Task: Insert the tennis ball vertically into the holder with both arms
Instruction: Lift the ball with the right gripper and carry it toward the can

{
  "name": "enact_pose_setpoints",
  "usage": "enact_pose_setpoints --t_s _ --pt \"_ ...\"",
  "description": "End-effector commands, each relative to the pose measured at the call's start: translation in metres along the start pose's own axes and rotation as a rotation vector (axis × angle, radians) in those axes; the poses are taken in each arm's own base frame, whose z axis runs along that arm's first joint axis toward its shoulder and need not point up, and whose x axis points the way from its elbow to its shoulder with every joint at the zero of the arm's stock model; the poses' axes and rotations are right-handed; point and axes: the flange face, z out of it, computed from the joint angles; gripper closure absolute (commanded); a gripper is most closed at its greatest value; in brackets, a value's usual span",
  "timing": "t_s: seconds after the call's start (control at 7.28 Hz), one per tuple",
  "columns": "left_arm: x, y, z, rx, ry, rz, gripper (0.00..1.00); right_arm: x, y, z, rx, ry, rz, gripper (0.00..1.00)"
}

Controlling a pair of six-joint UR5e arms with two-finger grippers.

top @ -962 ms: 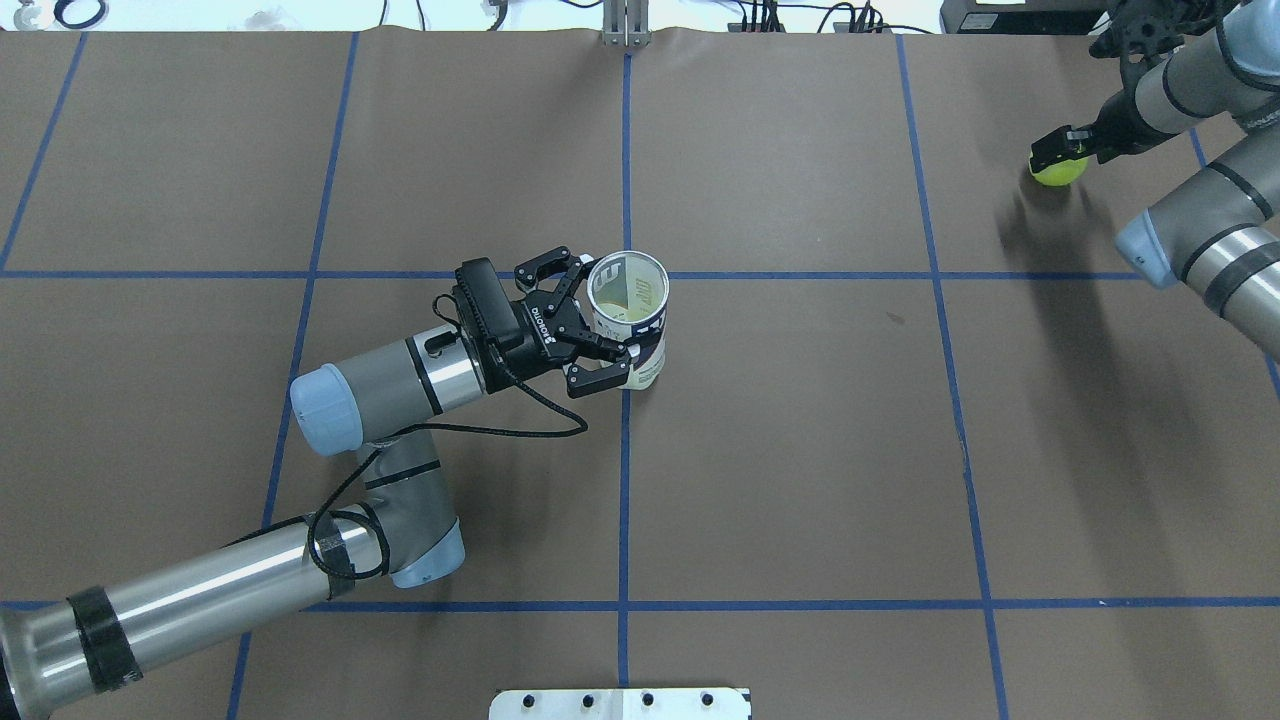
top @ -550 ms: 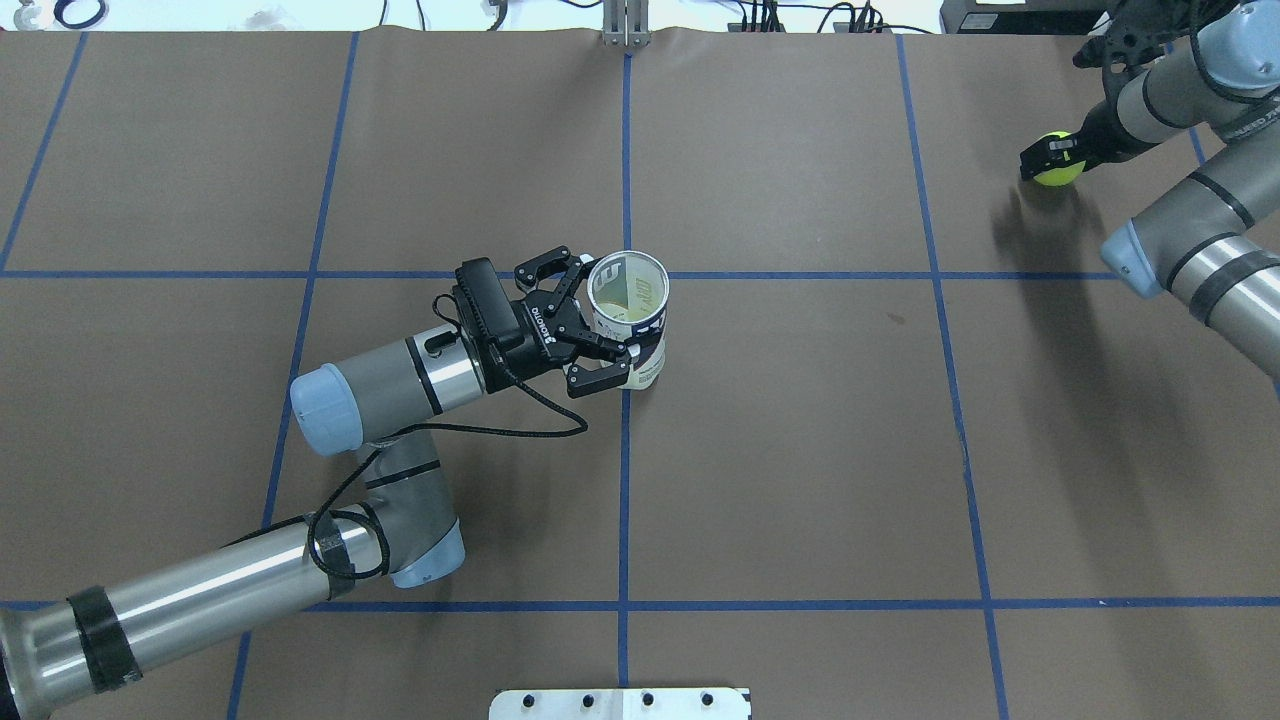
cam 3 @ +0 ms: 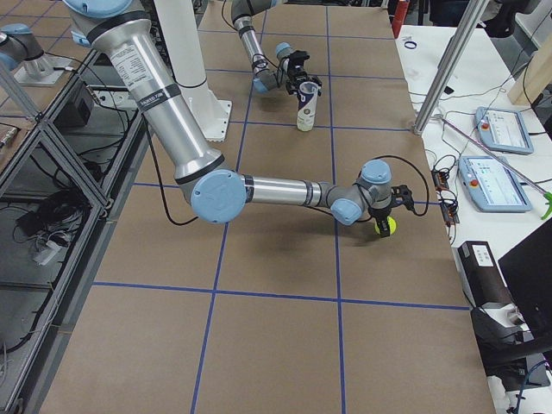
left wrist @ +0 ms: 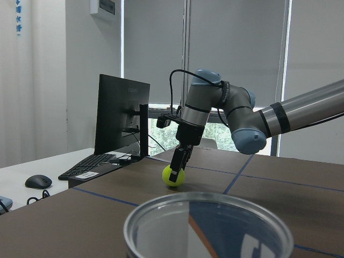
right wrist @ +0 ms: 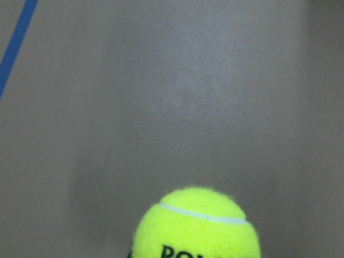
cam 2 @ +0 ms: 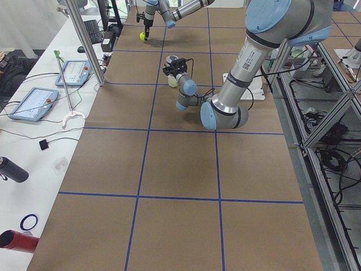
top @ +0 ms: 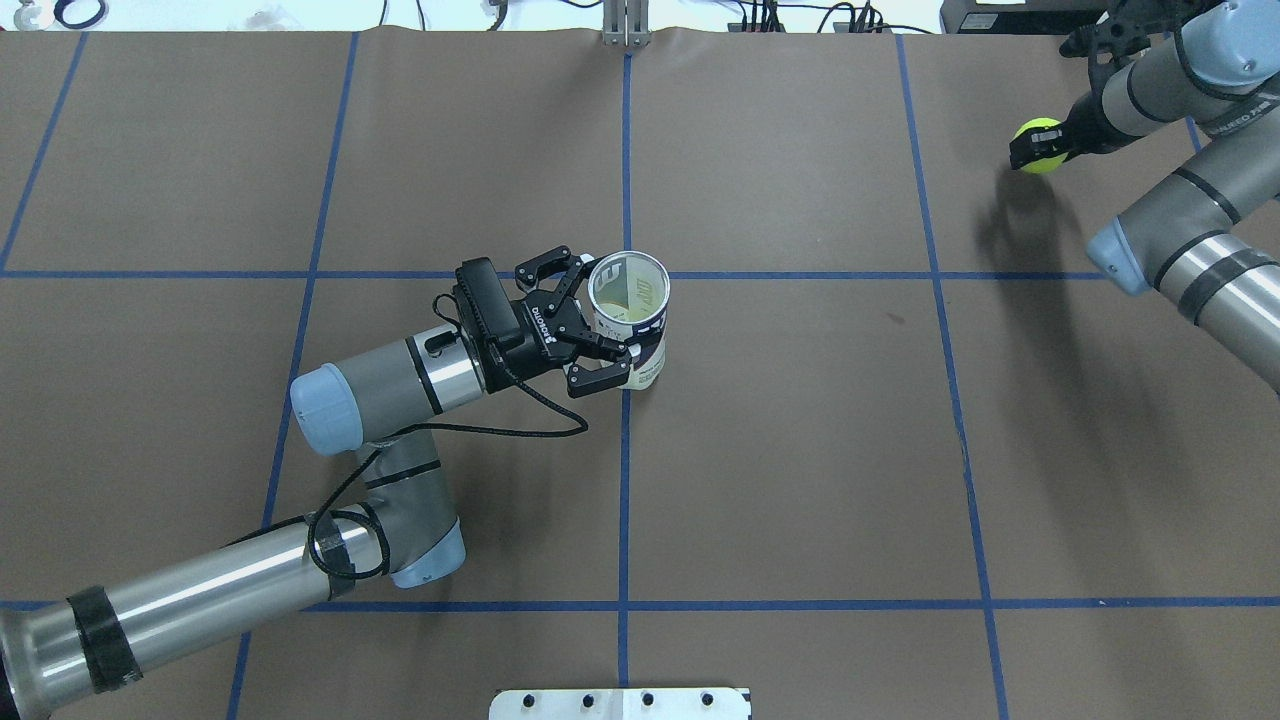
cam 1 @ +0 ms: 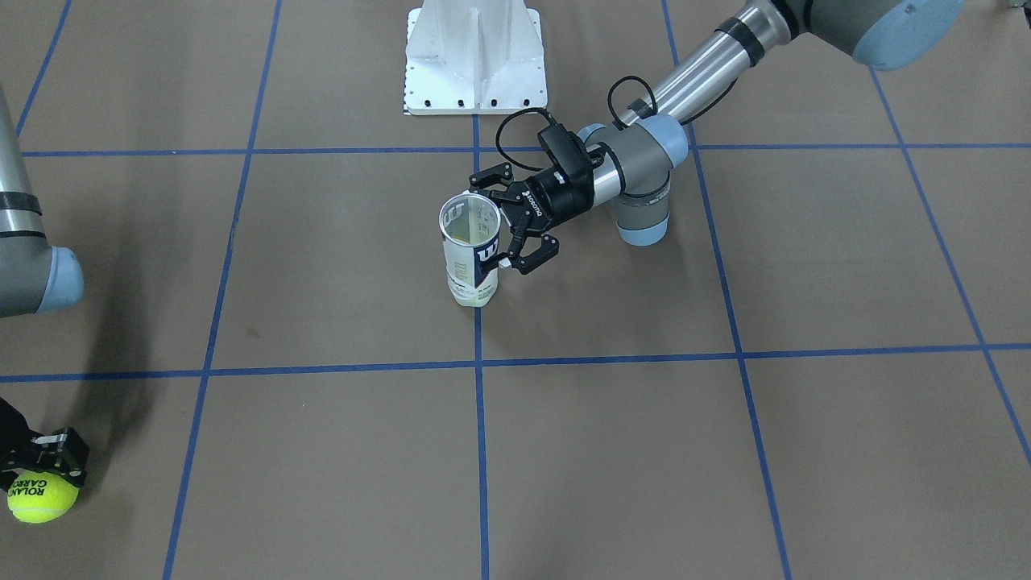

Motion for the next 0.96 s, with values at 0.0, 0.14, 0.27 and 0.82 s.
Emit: enact_pose_setpoints --t_s 0.0,0.14,0.27,0.82 --pt "0.0 0.0 0.0 0.002 0.001 0.0 0.01 -0.062 -0.03 -0.059 0.021 -0.022 0.055 1.0" --pt "0.0 0.0 0.0 0.002 0.001 0.0 0.01 -0.097 -0.039 -0.081 0.013 -0.034 0.093 1.0" --pt "0.0 0.0 0.0 0.0 0.0 0.0 0.01 -0.132 -0.042 -0.096 0.012 -0.058 0.156 1.0" --pt "0.002 0.0 0.001 0.001 0.003 -0.002 0.01 -0.314 0.017 -0.21 -0.081 -0.152 0.282 1.0"
